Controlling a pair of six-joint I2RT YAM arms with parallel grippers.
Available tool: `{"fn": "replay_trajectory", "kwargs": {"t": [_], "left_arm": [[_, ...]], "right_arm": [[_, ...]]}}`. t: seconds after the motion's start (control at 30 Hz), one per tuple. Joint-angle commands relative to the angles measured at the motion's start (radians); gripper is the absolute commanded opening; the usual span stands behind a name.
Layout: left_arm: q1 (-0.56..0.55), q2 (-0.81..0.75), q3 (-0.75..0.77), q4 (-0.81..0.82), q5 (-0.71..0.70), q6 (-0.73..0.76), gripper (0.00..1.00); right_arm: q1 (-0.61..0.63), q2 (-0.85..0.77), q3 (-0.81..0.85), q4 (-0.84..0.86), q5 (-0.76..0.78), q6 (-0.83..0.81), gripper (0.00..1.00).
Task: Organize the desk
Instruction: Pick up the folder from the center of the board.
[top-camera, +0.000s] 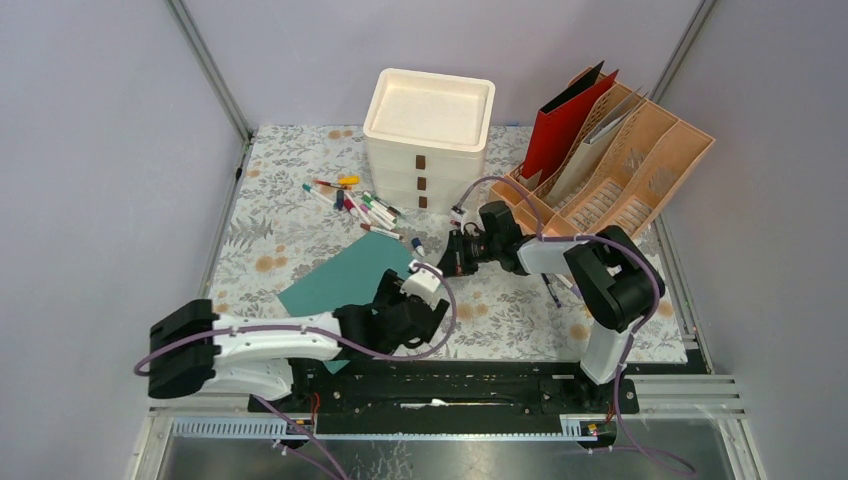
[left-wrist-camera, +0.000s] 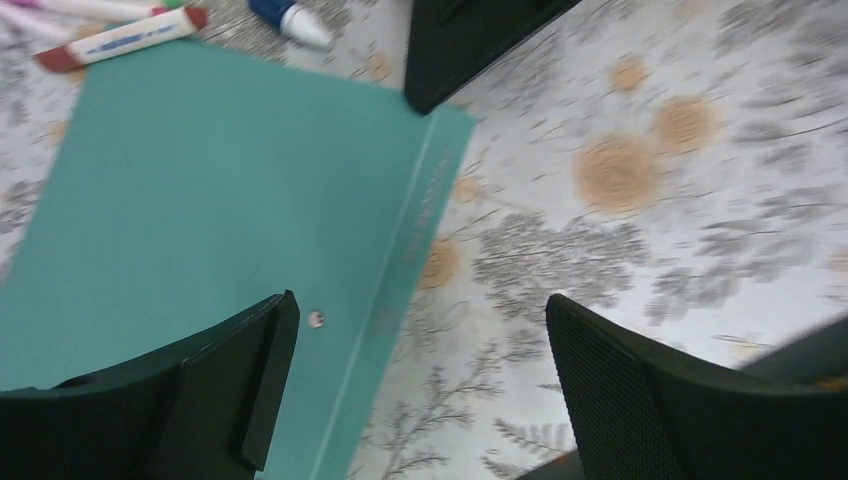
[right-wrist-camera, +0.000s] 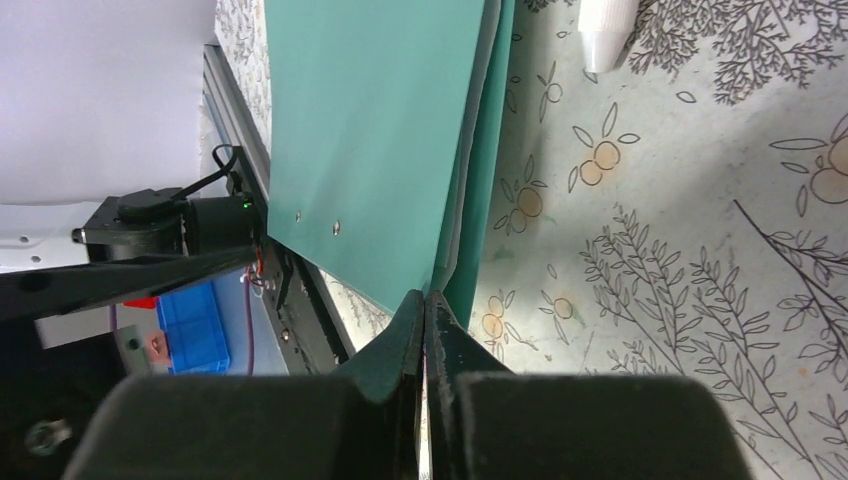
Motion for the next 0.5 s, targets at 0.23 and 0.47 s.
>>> {"fn": "replay_trajectory", "kwargs": {"t": [0.23, 0.47], "left_arm": [[-0.031, 0.214, 0.145, -0.205, -0.314, -0.069, 0.95], [-0.031, 0.303, 0.194, -0.248, -0.305, -0.072, 0.92]], "right_arm": [[-0.006, -0.095, -0.005, 0.018, -0.071, 0.016, 0.00], [-0.009, -0.143, 0.006, 0.013, -0.095, 0.035, 0.00]]}}
